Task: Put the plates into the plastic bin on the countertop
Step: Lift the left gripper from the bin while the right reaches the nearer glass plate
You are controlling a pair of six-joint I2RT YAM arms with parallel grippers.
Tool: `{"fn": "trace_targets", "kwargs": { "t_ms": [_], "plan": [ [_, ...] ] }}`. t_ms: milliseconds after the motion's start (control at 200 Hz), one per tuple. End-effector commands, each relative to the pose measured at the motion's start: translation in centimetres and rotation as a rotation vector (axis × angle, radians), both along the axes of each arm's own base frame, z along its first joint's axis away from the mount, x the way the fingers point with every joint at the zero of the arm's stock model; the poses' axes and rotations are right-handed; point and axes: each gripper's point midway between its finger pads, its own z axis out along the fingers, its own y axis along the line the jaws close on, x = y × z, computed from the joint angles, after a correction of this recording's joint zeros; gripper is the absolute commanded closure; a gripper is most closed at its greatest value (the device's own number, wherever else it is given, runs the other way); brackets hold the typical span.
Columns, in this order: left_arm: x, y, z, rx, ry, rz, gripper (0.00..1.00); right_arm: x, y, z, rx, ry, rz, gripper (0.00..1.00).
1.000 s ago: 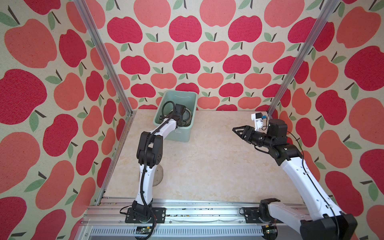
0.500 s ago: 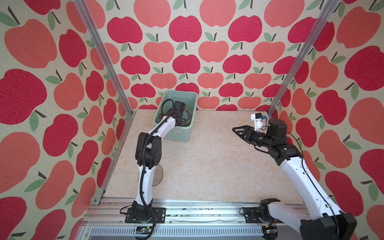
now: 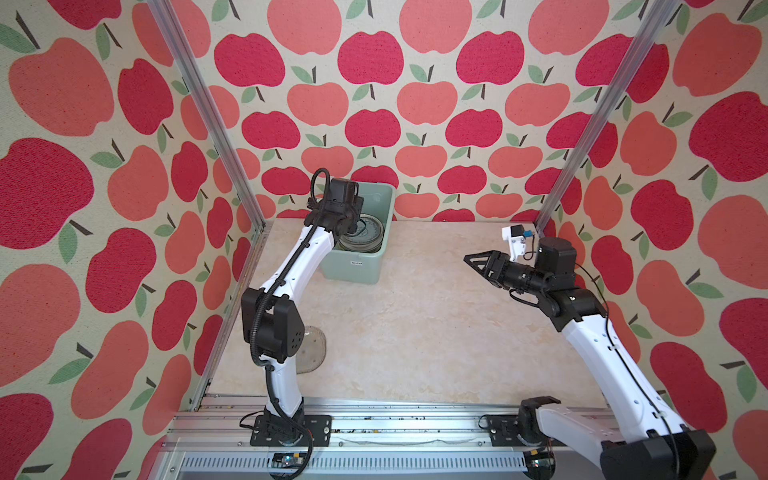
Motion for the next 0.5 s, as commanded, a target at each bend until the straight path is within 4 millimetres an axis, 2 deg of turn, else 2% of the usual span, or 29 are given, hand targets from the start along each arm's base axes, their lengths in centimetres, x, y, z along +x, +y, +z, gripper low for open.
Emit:
{"fn": "trace_targets", "kwargs": {
  "t_ms": [0,50,120,270,410,445,495],
  "plan": [
    [-3.9,-0.7,3.1,0.084,-0.056,-0.235,0.37,-0.9,1.3,2.2,0.039,-0.022,0.032,0.46],
    [-6.2,0.0,3.2,0.119,-0.034,-0.3,0.37,-1.2,2.4,2.1,0.033,-0.019,0.055,0.46],
    [-10.2,2.1,3.0,0.199,0.022,-0.35,0.37,-2.0,4.5,1.8,0.015,-0.014,0.095,0.46],
    [-19.0,9.1,0.1,0.299,0.193,-0.34,0.37,-4.0,9.9,0.1,-0.025,-0.001,0.178,0.46],
    [-26.6,15.2,-4.3,0.288,0.361,-0.266,0.37,-5.8,14.9,-3.7,-0.082,0.053,0.208,0.45],
    [-27.9,16.1,-5.3,0.275,0.394,-0.26,0.36,-6.6,16.4,-4.7,-0.088,0.068,0.229,0.45],
    [-30.1,17.1,-5.7,0.264,0.413,-0.228,0.36,-7.3,18.2,-6.1,-0.104,0.094,0.242,0.46]
  ]
}}
